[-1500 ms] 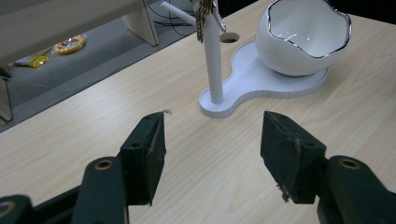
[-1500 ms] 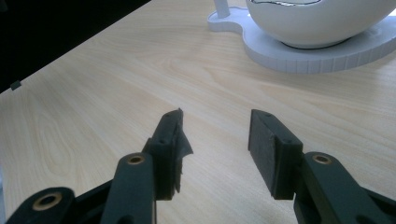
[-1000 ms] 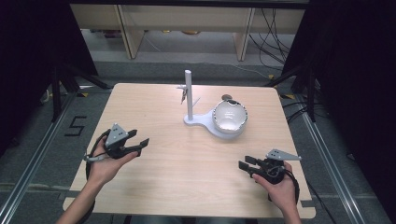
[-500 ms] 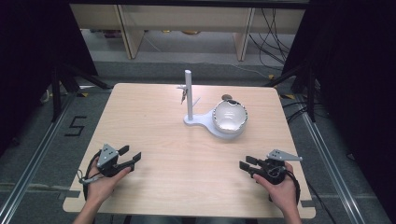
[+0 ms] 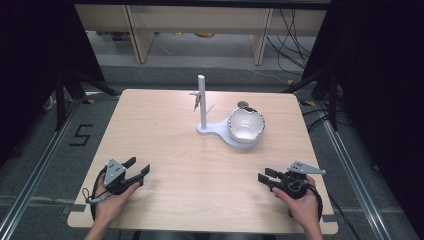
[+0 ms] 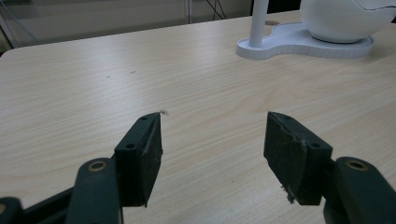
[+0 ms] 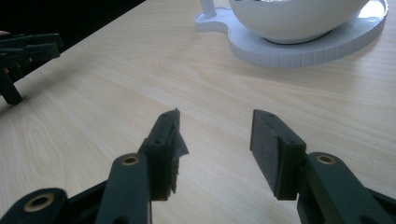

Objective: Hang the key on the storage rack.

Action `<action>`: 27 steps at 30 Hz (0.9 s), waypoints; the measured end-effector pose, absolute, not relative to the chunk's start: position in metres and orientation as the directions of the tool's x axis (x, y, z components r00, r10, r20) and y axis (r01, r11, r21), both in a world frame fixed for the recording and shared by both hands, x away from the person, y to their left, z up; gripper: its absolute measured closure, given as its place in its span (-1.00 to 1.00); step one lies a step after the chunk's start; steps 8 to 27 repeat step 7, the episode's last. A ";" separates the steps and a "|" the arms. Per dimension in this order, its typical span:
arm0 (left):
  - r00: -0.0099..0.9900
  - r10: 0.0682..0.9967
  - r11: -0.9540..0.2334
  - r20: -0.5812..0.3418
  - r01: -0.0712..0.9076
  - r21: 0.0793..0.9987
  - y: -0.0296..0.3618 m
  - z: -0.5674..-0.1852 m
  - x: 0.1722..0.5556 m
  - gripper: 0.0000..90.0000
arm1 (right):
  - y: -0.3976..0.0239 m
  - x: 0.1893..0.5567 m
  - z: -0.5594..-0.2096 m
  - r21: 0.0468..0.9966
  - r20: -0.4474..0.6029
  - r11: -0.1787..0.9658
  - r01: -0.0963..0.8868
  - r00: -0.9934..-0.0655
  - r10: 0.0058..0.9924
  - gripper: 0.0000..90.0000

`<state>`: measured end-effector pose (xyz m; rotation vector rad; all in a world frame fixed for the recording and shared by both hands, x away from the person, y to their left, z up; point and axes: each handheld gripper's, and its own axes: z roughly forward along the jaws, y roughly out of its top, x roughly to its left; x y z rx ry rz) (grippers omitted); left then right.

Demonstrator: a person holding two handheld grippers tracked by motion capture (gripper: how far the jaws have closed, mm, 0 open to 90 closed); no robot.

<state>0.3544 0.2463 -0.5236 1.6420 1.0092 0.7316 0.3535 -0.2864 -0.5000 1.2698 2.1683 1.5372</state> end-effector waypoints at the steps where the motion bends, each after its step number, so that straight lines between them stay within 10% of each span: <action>1: 0.461 0.887 -0.118 -0.016 0.260 0.958 0.246 -0.524 0.354 -0.19 | -0.285 0.352 -0.501 0.835 0.337 0.063 0.547 -0.597 0.728 0.19; 27: 0.448 0.894 -0.124 -0.011 0.271 0.954 0.245 -0.523 0.354 -0.18 | -0.293 0.349 -0.503 0.838 0.325 0.060 0.542 -0.585 0.743 0.17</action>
